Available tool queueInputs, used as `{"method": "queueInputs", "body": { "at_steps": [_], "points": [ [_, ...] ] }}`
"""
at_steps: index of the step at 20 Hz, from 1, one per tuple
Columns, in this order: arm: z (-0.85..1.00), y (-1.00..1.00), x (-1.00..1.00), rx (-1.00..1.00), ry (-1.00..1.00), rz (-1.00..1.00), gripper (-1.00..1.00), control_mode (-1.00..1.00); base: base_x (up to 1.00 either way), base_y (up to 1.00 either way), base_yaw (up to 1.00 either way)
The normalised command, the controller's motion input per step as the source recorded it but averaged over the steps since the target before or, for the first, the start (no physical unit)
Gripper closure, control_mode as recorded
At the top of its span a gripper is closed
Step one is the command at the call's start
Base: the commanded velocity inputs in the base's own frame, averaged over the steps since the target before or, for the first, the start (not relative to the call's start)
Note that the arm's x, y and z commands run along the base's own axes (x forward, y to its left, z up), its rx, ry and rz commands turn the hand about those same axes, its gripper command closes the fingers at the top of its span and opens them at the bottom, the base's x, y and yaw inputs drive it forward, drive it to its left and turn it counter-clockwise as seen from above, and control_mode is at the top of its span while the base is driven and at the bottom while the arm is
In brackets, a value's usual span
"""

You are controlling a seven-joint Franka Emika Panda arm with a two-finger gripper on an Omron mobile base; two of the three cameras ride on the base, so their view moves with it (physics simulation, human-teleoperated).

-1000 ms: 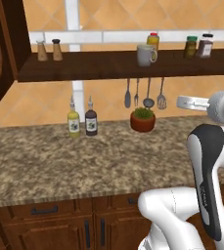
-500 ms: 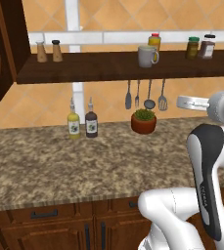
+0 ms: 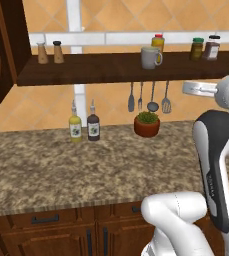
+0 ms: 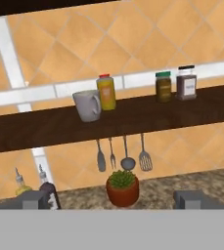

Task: Gather all objects into one cabinet and sort the glasses and bowls to opposite sides.

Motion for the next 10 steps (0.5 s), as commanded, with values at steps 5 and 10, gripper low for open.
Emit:
{"method": "queueInputs", "body": {
  "at_steps": [5,10],
  "points": [
    [0.58,-0.05,0.15,-0.03,0.0,0.08,-1.0,-1.0,0.0,0.0,0.0],
    [0.19,-0.27,0.53,-0.03,-0.01,0.14,-1.0,-1.0,0.0,0.0,0.0]
  ]
}}
